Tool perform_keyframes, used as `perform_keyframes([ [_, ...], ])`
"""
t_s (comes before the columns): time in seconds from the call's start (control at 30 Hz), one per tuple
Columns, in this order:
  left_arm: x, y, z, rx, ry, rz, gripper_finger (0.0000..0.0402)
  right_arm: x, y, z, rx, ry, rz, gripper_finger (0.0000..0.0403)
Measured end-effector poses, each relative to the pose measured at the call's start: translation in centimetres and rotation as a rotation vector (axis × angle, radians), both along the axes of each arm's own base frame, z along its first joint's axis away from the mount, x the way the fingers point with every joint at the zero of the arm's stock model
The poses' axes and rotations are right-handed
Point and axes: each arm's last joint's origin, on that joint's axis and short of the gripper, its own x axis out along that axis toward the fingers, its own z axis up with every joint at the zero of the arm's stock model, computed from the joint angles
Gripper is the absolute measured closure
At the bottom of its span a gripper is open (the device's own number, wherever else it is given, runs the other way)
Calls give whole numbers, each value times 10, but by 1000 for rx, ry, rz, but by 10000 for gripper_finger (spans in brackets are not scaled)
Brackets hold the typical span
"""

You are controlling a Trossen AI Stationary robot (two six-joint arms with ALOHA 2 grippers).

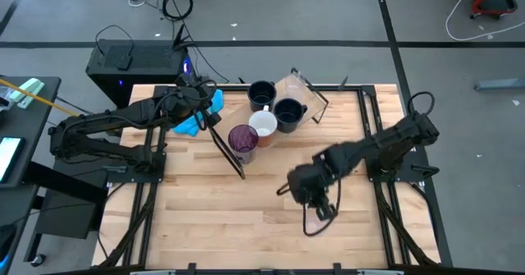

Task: Stack small to large cups/mugs on shelf
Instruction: Put the transparent mug on the shelf

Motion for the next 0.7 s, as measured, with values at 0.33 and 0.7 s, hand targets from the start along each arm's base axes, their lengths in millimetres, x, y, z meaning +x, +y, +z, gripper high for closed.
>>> perform_keyframes([
  [0.33,-1,0,-1,-6,9,2,380,-23,65,-20,-65,-102,-119,284],
  [0.7,0,0,-1,-34,-34,21,386,-47,112,-57,-152,-83,-196,284],
])
